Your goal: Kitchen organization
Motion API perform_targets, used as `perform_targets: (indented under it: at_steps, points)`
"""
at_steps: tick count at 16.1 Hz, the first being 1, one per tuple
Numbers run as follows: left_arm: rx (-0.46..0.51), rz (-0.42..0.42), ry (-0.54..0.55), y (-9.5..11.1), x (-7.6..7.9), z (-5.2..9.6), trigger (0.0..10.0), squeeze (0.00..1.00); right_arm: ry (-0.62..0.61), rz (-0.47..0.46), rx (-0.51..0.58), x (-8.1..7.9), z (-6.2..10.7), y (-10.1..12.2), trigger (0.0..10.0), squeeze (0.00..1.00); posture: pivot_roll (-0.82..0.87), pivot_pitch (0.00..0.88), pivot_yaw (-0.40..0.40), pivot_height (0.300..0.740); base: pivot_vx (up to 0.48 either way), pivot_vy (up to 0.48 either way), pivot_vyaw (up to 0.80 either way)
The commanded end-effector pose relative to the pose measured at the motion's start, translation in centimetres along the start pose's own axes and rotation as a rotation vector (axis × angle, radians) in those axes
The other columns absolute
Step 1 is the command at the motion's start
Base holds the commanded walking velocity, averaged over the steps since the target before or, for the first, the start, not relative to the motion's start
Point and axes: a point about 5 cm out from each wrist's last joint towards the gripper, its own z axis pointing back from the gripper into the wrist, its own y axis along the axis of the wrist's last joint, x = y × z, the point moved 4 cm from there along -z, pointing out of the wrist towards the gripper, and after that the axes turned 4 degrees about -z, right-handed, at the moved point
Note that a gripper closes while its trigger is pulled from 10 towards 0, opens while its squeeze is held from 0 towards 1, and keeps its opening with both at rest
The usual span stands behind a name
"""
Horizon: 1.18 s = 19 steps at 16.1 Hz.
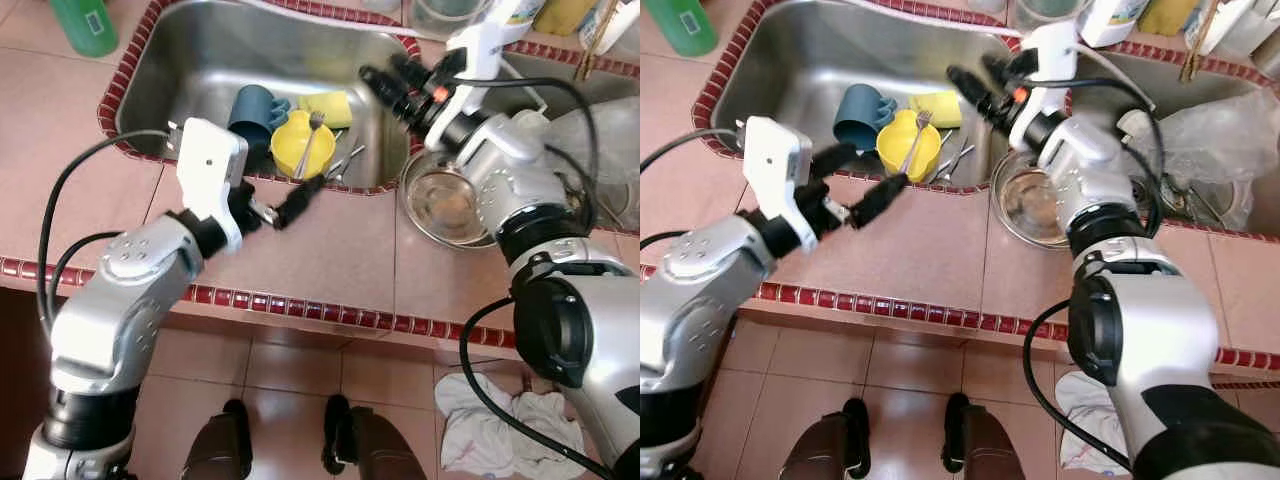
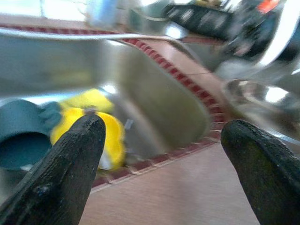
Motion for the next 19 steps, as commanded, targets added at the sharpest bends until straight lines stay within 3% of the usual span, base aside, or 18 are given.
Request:
perform_targets:
  at_steps: [1,5,7,12,13,15,16,17,19]
  points:
    - [-0.002,-0.069,0.016,-0.4,-0.2,-0.4,10.0,0.0,-0.046,0.029,0.048,1.1,0.7,1.1,10.0,1.0,0.16,0.18,-0.114,0.74,0.0,0.0,0.0]
    - [-0.035,-0.073,0.149,-1.4,-3.3,-2.2,10.0,0.0,-0.149,0.048,0.106,2.0,1.5,0.9,10.0,1.0,0.17,0.074,-0.102,0.74,0.0,0.0,0.0]
    - [-0.037,-0.103,0.188,-1.9,-3.8,-2.8,10.0,0.0,-0.161,0.041,0.132,1.9,1.8,0.6,10.0,1.0,0.15,0.038,-0.097,0.74,0.0,0.0,0.0]
    - [-0.038,-0.076,0.303,-3.8,-4.6,-3.2,10.0,0.0,-0.316,0.077,0.118,2.7,4.2,-2.0,10.0,1.0,0.11,0.0,-0.064,0.74,0.0,0.0,0.0]
    - [-0.022,-0.1,0.328,-3.8,-4.7,-3.1,10.0,0.0,-0.364,0.091,0.104,2.9,5.0,-2.8,10.0,1.0,0.11,0.0,-0.06,0.74,0.0,0.0,0.0]
    - [-0.046,-0.025,0.337,-5.3,-4.6,-3.0,10.0,0.0,-0.515,0.072,0.023,3.7,7.3,-6.0,10.0,1.0,0.09,0.0,-0.04,0.74,0.0,0.0,0.0]
    - [-0.04,-0.029,0.333,-5.5,-4.3,-2.9,10.0,0.0,-0.544,0.073,0.0,3.7,8.0,-6.8,10.0,1.0,0.08,0.0,-0.035,0.74,0.0,0.0,0.0]
    - [-0.065,0.023,0.318,-6.4,-3.7,-2.8,10.0,0.0,-0.596,0.076,-0.019,3.6,9.3,-7.9,10.0,1.0,0.07,0.0,-0.026,0.74,0.0,0.0,0.0]
    - [-0.073,0.018,0.277,-7.1,-2.7,-2.6,10.0,0.0,-0.635,0.11,-0.031,3.0,10.8,-8.9,10.0,1.0,0.05,0.0,-0.012,0.74,0.0,0.0,0.0]
